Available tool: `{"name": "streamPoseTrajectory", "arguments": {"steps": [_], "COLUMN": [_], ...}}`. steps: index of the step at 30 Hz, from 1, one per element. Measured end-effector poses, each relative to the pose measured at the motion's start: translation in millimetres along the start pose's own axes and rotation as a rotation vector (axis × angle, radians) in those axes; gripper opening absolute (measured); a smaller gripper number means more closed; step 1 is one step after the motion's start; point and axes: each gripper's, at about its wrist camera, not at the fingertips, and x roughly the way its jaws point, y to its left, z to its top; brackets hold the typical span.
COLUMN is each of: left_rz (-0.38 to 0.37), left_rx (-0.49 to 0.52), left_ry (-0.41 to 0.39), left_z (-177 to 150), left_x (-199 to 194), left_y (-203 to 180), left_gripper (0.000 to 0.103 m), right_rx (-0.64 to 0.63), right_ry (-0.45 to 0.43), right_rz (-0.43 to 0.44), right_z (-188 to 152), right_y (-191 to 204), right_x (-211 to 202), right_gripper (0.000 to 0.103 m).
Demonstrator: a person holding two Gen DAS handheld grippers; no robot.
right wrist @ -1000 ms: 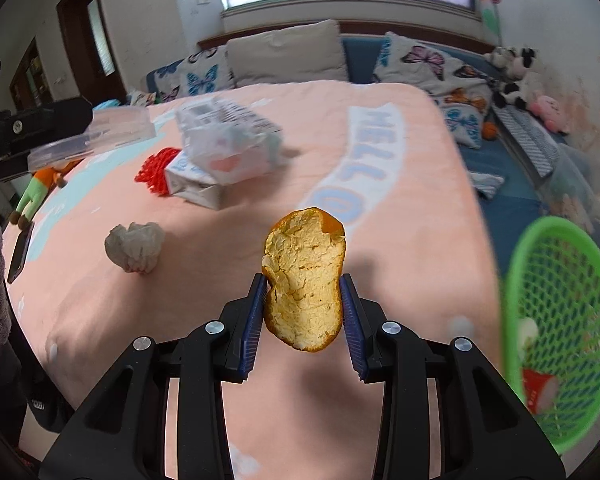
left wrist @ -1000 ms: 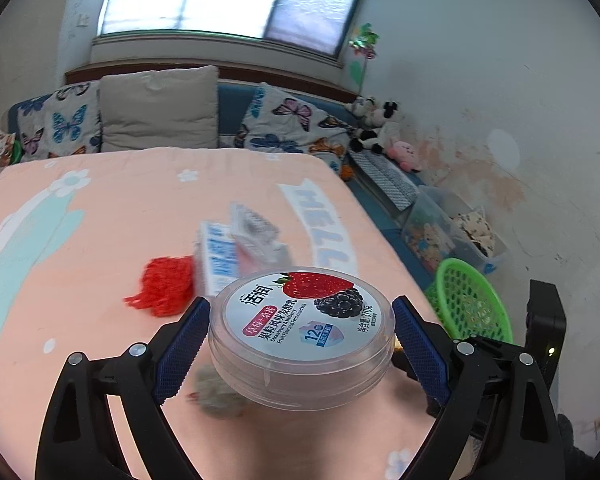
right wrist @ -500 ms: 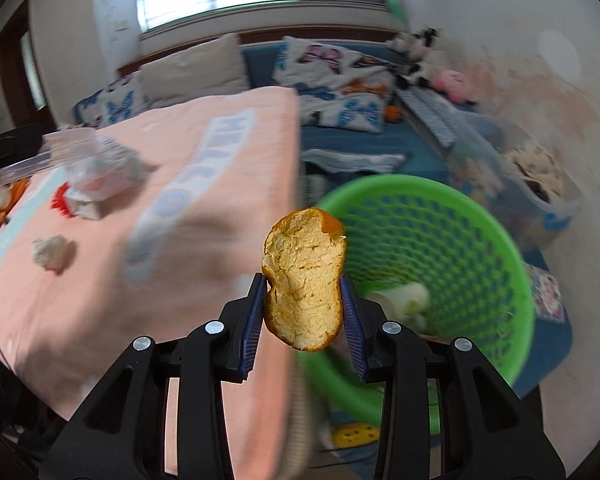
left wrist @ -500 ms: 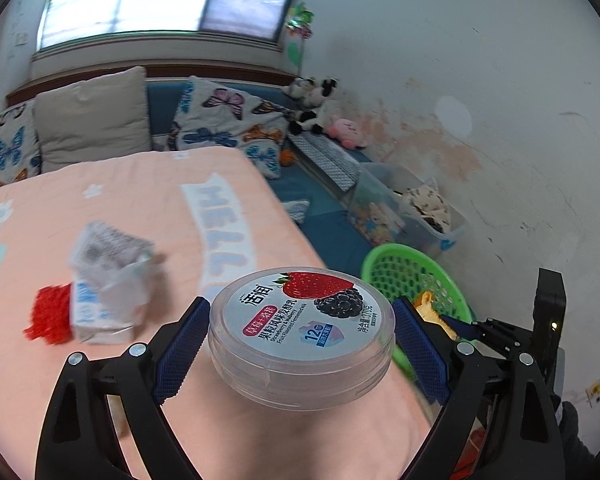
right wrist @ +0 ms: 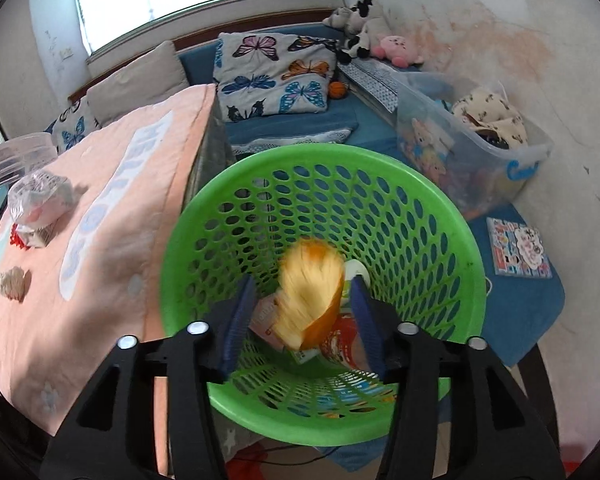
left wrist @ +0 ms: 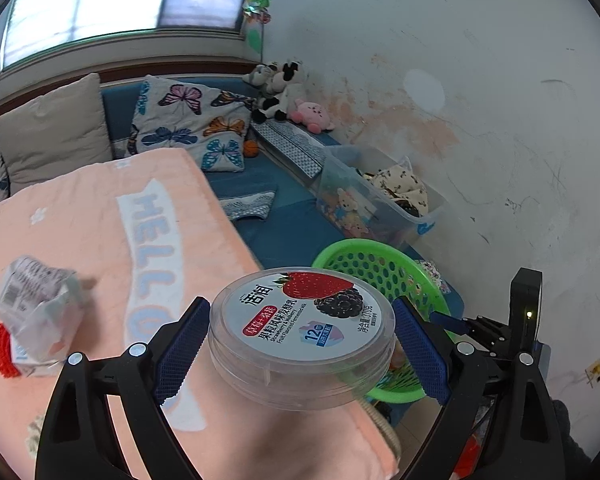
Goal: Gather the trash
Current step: 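Carry the yogurt tub and orange peel over the green basket and open both tools, then close the left tool on the crumpled white paper ball while the right tool returns to the table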
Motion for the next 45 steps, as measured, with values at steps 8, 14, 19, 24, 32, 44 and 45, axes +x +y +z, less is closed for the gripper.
{"name": "streamPoseTrajectory", "arguments": {"steps": [8,14,19,24,32,44,45], "left_rz": [-0.028,-0.040,-0.056,-0.069,-0.077,-0.105,-0.104], "left_rx": [0.045,0.072,0.091,0.093,0.099,0.088,0.087], "left_ry": [0.035,0.073,0.096,0.122,0.159,0.182,0.180], "left_z": [4,1,-1,-4,-8,-12,-13], "left_x": [28,53,71,88,107,111,107], "left_y": [-28,-46,-60,-70,-80,-78,-76], "left_gripper": [0.088,0.088,0.088,0.088,0.088,0.090,0.090], "right_rx": [0.023,0.033,0.037,0.046,0.067,0.070,0.066], "right_ry": [-0.033,-0.053,-0.053,-0.052,-0.053,-0.047,-0.050], "right_rz": [0.009,0.007,-0.004,-0.013,-0.030,-0.026,-0.023], "right_z": [-2,-9,-16,-22,-31,-36,-36], "right_y": [-9,-13,-16,-22,-31,-29,-27], "right_x": [-17,-31,-36,-39,-43,-45,-46], "right_gripper": [0.057,0.059,0.059,0.059,0.071,0.072,0.072]}}
